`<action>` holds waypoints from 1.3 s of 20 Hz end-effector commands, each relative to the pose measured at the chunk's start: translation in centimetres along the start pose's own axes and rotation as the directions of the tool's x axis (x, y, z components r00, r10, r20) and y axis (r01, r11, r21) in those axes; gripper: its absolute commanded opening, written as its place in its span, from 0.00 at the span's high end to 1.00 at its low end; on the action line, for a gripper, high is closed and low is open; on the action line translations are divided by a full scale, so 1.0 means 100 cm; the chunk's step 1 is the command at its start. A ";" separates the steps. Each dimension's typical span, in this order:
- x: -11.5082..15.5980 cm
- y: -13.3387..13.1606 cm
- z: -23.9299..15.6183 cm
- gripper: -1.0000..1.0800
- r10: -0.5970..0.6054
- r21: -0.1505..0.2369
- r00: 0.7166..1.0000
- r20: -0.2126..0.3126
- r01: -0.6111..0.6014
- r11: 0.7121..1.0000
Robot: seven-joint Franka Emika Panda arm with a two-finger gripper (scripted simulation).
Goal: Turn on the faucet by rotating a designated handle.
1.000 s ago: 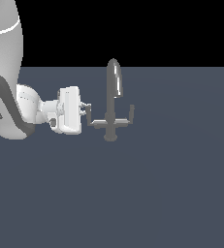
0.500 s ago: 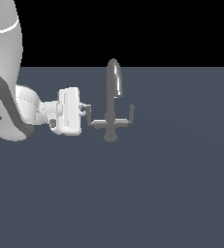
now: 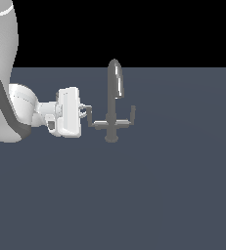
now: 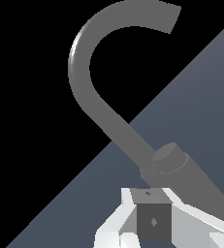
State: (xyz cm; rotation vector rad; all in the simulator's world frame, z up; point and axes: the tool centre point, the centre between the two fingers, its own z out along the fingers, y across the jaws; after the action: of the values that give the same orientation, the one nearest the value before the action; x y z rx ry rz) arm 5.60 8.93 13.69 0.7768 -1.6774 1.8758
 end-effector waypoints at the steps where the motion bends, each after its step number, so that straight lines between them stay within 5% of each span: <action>1: 0.008 0.002 0.001 1.00 0.000 -0.001 1.000 -0.005 0.000 1.000; 26: 0.041 0.057 0.001 1.00 -0.001 -0.001 1.000 -0.005 0.001 1.000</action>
State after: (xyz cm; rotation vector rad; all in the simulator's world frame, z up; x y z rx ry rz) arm -0.19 8.26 13.44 0.7623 -1.6959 1.8889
